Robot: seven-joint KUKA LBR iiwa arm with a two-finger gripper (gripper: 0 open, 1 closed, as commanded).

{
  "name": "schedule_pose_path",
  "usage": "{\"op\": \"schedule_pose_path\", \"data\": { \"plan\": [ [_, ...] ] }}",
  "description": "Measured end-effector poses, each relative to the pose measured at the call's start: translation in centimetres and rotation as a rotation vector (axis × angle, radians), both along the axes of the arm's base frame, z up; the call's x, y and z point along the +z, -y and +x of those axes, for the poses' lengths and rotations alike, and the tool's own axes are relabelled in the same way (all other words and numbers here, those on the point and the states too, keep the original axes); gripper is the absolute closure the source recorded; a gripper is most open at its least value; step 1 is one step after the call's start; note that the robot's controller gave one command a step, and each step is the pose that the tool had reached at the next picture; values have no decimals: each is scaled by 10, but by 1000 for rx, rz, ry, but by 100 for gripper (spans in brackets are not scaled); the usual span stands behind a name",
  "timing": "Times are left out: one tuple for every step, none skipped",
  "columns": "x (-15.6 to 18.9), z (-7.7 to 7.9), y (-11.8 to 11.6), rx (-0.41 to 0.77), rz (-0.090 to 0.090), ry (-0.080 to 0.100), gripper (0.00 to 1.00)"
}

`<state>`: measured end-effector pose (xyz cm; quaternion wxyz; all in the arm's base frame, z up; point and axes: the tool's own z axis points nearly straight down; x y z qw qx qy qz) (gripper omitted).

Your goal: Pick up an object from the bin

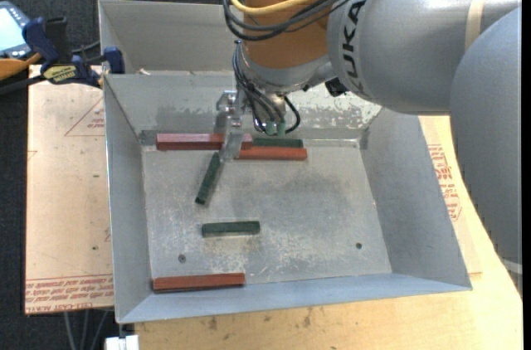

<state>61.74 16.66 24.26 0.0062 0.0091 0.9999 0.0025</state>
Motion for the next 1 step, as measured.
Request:
{"op": "schedule_pose_path", "data": {
  "plan": [
    [-20, 18, 10, 98, -5, -9, 100]
  ]
}}
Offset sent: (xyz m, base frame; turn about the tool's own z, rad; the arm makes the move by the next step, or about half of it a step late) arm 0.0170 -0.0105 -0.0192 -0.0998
